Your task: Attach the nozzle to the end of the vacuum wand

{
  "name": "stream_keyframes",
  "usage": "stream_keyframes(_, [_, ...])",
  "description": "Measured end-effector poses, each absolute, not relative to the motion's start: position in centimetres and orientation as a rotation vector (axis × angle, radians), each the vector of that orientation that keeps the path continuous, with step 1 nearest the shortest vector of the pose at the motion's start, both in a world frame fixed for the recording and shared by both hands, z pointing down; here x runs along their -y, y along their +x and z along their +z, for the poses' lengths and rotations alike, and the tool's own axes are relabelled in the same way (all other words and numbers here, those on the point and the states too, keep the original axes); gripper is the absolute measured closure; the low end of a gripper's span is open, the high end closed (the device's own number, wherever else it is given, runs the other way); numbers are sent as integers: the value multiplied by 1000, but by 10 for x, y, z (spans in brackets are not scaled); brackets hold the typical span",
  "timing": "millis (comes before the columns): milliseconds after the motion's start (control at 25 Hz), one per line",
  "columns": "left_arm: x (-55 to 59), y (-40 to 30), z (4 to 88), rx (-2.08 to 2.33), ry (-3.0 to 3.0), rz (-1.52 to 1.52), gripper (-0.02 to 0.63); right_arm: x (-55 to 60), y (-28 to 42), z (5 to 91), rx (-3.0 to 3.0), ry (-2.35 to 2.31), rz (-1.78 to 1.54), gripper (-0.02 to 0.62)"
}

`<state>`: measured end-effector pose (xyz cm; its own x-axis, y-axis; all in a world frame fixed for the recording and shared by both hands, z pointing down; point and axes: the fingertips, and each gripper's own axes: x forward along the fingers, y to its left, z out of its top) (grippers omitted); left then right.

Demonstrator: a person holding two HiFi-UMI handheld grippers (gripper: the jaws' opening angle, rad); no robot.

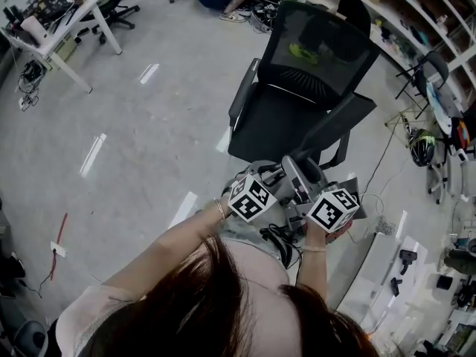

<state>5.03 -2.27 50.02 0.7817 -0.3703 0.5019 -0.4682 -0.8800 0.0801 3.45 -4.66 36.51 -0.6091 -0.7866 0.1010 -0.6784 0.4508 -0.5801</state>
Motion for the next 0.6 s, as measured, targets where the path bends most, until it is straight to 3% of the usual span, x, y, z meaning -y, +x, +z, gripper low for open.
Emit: stream_keyframes(600, [29,47,501,640,2778,717,446,46,25,365,-2672,-1430,-593,410])
